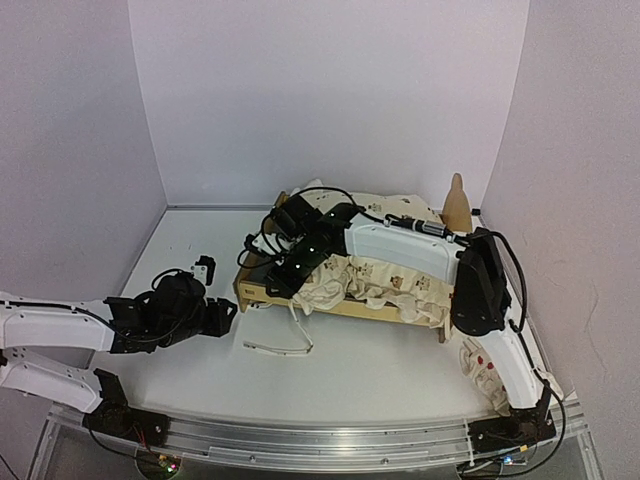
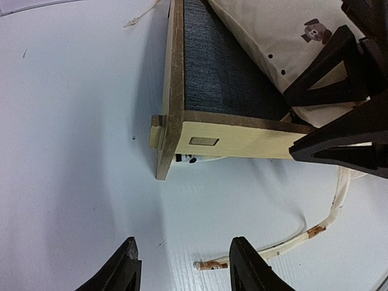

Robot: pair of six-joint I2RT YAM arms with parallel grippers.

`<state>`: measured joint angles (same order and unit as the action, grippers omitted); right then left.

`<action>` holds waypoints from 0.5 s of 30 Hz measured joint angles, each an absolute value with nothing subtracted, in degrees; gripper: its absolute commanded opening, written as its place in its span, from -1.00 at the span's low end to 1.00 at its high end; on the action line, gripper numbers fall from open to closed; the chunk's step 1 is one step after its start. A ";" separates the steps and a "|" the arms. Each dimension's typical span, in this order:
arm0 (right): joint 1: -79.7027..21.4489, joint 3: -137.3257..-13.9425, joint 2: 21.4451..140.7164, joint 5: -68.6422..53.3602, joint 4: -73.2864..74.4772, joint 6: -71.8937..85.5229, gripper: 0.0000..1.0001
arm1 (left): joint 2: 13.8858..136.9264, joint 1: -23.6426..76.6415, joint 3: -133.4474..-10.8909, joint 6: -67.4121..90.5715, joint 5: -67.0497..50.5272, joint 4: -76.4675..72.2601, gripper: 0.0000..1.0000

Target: Set up the pet bed

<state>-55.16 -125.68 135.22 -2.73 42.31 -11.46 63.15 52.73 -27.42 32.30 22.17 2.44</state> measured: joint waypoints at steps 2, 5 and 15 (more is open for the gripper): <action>-55.16 -126.34 136.05 -2.65 42.36 -12.08 0.06 | 62.80 52.73 -27.42 32.79 22.15 2.81 0.01; -55.16 -127.12 136.85 -2.69 42.46 -12.82 0.01 | 62.57 52.73 -27.41 33.13 22.13 3.01 0.00; -55.15 -130.21 140.25 -3.17 42.52 -15.59 -0.31 | 62.59 52.73 -27.40 33.34 21.50 2.98 -0.02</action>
